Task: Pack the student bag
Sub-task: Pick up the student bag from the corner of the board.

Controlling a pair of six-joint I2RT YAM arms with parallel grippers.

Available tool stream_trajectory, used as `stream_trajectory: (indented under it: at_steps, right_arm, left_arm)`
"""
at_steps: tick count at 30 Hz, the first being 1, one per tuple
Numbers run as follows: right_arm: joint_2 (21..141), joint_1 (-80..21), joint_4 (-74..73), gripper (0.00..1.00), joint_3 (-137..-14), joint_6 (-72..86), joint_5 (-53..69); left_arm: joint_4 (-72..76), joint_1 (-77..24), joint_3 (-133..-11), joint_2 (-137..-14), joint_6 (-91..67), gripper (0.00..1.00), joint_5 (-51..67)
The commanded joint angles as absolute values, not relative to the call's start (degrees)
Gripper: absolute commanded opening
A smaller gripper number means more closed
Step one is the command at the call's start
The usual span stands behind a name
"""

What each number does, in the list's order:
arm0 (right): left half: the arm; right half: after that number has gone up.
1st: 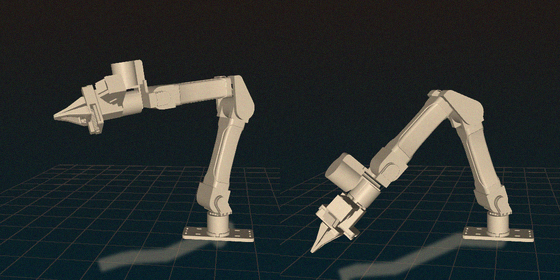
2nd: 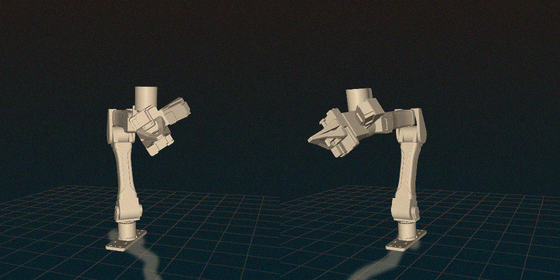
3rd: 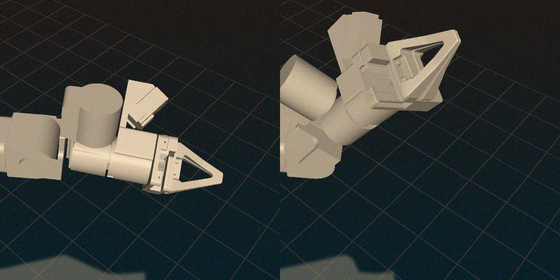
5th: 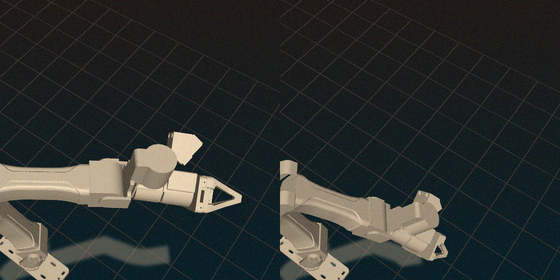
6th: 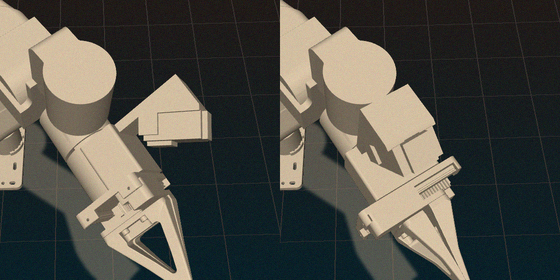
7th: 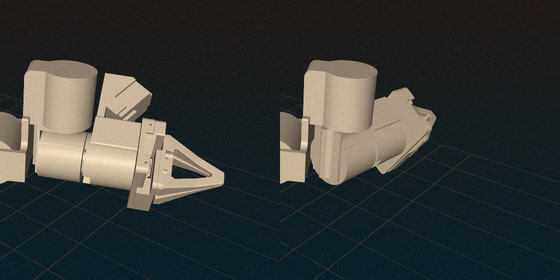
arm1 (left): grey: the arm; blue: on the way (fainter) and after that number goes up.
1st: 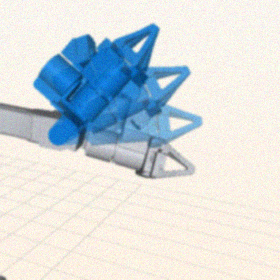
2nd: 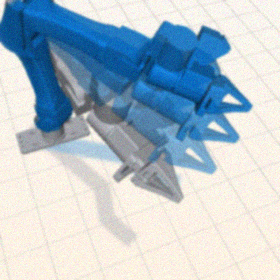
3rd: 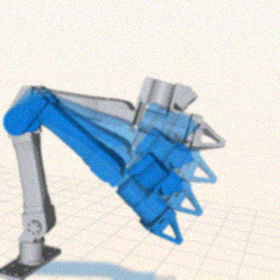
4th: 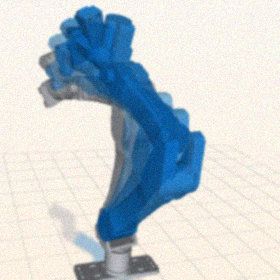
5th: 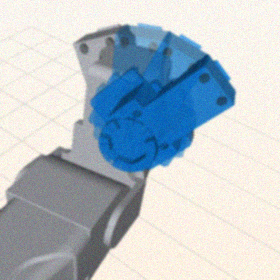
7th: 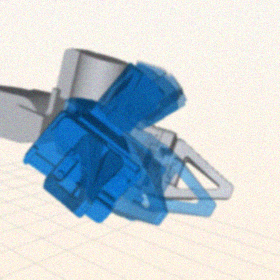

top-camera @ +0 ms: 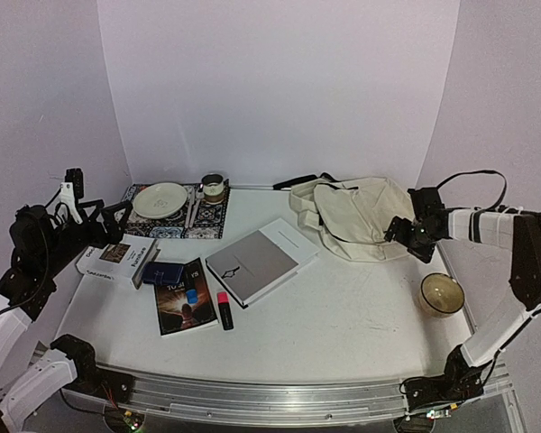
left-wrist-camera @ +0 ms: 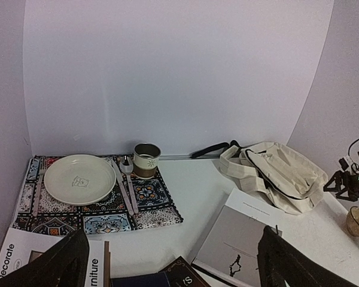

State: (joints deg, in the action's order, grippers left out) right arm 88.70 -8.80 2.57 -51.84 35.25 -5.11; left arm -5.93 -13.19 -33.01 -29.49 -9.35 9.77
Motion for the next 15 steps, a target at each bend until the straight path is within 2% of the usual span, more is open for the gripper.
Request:
stream_trajectory:
  at_steps: [1,5,10,15]
  right_arm:
    - [94.8,-8.9,5.4,0.98,-57.4,40.9,-8.2]
    - [100.8,-9.0,5.8,0.98,-61.0,42.8,-8.1]
    - [105.2,-9.0,2.1,0.98,-64.3,46.5,-16.7]
    - [111.6,-9.0,-0.3,0.98,-68.2,48.3,-18.8]
  left_arm:
    - [-3.2,-13.3,-35.2,-30.8,-8.5,0.99,11.1]
    - [-3.1,-13.3,-35.2,-32.0,-8.3,0.99,11.3]
    - [-3.1,-13.4,-35.3,-33.2,-7.8,0.99,11.7]
    - [-3.0,-13.3,-35.3,-33.7,-7.6,0.99,11.3]
